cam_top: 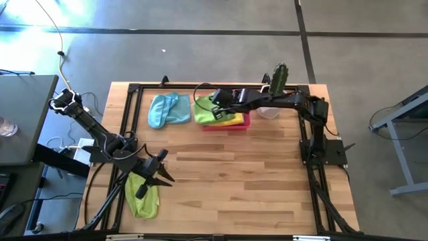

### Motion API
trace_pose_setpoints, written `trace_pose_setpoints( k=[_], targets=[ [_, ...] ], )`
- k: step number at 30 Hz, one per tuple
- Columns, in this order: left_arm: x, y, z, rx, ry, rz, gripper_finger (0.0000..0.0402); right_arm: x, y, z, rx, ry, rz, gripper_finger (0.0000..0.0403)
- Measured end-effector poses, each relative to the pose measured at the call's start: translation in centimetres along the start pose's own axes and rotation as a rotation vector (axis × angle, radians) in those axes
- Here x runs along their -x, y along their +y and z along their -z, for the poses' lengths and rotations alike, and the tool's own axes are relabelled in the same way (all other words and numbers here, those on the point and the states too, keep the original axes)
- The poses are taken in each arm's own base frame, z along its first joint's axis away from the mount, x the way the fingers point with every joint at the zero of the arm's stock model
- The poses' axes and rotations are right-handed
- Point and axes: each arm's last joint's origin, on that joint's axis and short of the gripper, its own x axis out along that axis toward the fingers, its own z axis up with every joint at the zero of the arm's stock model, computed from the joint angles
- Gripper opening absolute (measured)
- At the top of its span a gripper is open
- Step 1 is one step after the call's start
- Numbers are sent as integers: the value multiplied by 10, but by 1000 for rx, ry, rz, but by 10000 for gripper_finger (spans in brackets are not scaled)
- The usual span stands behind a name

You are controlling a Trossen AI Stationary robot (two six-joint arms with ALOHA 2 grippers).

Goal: Fold microfiber towels
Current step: Stack the folded green microfiber cloth on top of the yellow microfiber cloth in the pink bin, then fold the light green microfiber cloth

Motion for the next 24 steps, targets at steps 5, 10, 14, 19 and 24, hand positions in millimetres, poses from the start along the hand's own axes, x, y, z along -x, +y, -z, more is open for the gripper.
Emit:
trace_pose_setpoints(
  k=[5,10,14,19,24],
  targets=[
    [0,0,0,7,1,-3,74,2,-5,3,-22,38,61,0],
    [0,0,0,10,1,-6,74,0,-7,8,21,59,87,19],
    [0,0,0,9,2,-7,74,0,-8,10,20,68,97,88],
    [0,4,6,30,50,-66,74,6,-7,6,38,83,74,178],
    [2,11,16,135,116,-215,74,22,-7,1,80,130,65,209]
  ],
)
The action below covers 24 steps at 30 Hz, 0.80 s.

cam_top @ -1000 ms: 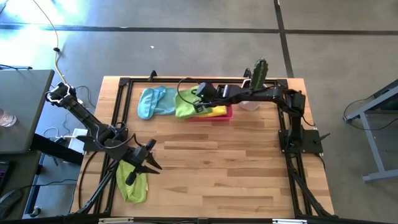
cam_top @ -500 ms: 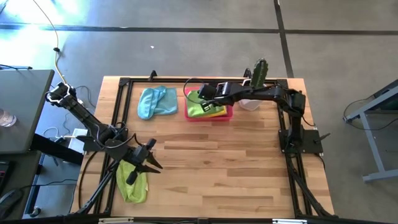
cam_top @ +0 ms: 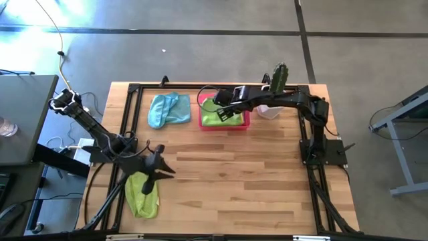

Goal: Fold microfiber towels
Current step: Fold the light green microfiber cloth

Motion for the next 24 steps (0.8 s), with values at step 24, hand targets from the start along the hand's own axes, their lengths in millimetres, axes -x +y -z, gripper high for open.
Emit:
trace_pose_setpoints(
  k=[24],
  targets=[
    [-9,-26,104,298,841,-204,74,88,123,126,492,-118,-381,211]
  ],
)
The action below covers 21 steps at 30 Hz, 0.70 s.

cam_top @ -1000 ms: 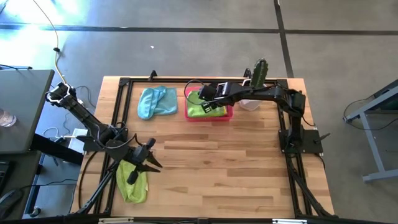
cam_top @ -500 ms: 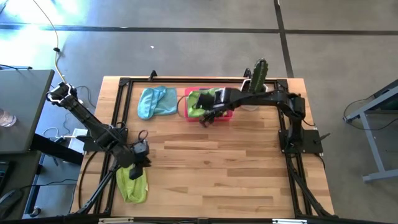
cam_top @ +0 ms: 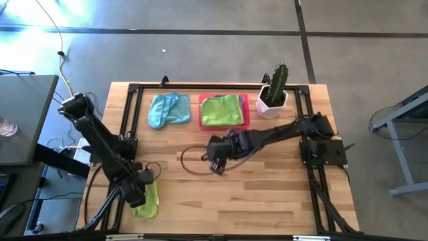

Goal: Fold microfiber towels
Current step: Fold the light green microfiber cloth

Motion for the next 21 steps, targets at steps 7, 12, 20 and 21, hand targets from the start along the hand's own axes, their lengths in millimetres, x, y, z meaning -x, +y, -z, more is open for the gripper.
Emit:
trace_pose_setpoints(
  k=[7,12,20,21],
  targets=[
    [-18,-1,1,-99,30,-104,74,12,34,10,54,-138,-24,211],
    [-18,-5,-9,-79,-56,-117,74,17,47,15,69,-173,-52,211],
    [-22,-10,-37,-96,-230,-96,74,20,54,18,80,-187,-78,211],
    [-23,-11,-41,-98,-241,-91,74,20,54,18,80,-188,-78,211]
  ],
)
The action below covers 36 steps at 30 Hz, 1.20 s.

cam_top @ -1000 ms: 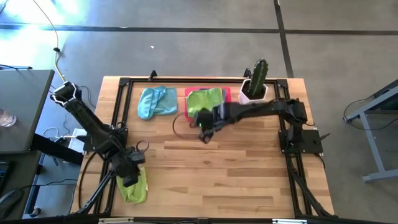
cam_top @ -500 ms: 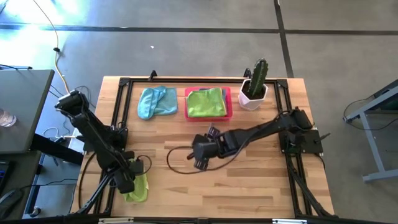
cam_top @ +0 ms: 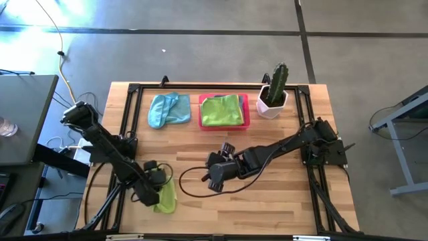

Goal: Fold microfiber towels
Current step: Fold the light green microfiber cloth

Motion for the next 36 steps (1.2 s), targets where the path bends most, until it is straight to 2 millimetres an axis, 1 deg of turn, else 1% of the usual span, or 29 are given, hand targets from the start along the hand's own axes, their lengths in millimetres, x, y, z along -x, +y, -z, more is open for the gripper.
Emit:
trace_pose_setpoints(
  k=[5,9,15,18,20,22,23,25,27,29,32,34,36],
  targets=[
    [-14,-2,-21,-7,-67,46,74,0,0,0,0,0,-1,211],
    [-21,0,-40,-44,-157,93,74,0,0,0,0,0,-1,211],
    [-18,1,-77,-138,-393,184,74,0,0,0,0,2,-2,211],
    [-14,2,-91,-183,-500,208,74,0,0,0,0,2,-3,211],
    [-10,3,-95,-214,-517,231,74,0,0,0,0,2,-2,211],
    [-3,3,-98,-232,-488,286,74,0,0,0,0,2,-2,211],
    [0,3,-98,-238,-453,326,74,0,0,0,0,2,-2,211],
    [5,3,-91,-249,-338,410,74,0,0,0,0,1,-3,211],
    [9,1,-81,-247,-206,502,74,0,0,0,5,-1,-4,211],
    [11,-2,-67,-228,-57,551,74,0,0,-1,19,-10,-1,211],
    [10,-5,-45,-225,116,499,74,0,0,-1,22,-23,14,211],
    [9,-4,-33,-258,152,412,74,0,0,-2,24,-25,16,211],
    [9,-1,-26,-307,123,288,74,-1,0,-2,37,-27,16,211]
  ],
)
